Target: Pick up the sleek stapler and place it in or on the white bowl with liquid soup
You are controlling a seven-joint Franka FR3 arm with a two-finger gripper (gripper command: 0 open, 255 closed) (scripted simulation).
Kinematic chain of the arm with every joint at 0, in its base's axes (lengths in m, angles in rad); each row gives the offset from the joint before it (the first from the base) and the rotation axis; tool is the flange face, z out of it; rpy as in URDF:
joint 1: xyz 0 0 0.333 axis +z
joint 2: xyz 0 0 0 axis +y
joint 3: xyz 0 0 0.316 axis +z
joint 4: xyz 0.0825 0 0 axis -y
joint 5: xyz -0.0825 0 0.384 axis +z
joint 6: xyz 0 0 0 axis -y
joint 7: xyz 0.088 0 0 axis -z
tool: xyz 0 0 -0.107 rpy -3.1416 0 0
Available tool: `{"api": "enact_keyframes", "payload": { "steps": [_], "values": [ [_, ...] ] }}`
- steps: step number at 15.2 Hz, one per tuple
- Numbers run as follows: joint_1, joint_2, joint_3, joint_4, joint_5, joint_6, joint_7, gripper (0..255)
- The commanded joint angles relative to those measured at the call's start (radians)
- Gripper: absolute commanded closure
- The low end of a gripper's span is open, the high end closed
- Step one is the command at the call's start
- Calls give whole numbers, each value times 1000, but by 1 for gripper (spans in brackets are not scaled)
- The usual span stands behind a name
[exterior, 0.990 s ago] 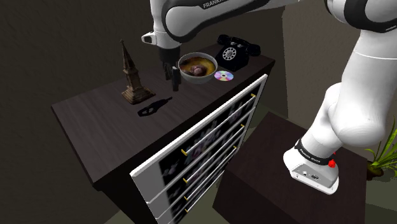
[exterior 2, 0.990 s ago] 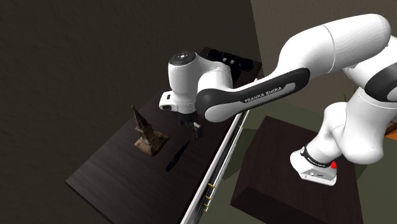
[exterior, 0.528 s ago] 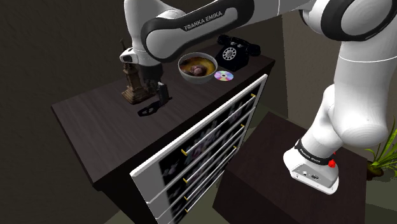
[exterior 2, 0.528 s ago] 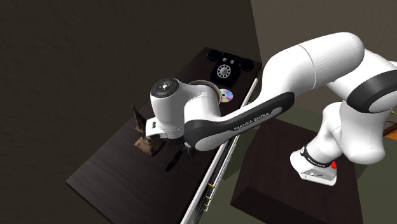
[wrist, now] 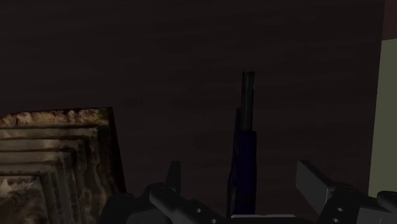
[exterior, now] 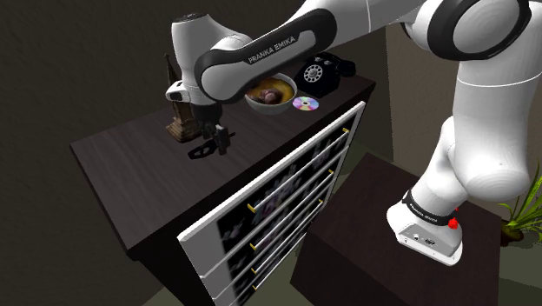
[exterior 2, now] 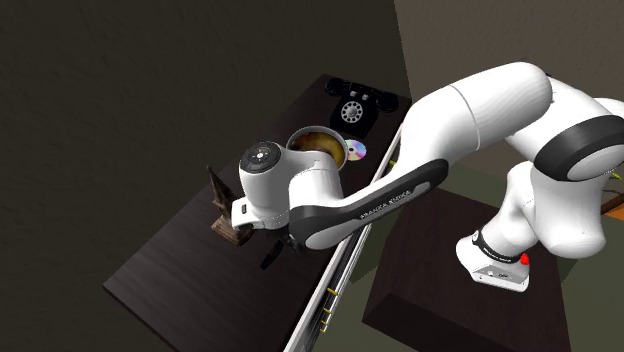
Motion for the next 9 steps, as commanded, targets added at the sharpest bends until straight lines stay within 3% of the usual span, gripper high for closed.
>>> {"api": "enact_keyframes", "payload": {
  "steps": [1, 7, 8, 9],
  "values": [
    [1, 4, 0, -1, -1, 5, 1, 0],
    [1, 4, 0, 0, -1, 4, 1, 0],
    [1, 4, 0, 0, -1, 4, 1, 255],
    [1, 4, 0, 0, -1, 4, 1, 255]
  ]
}}
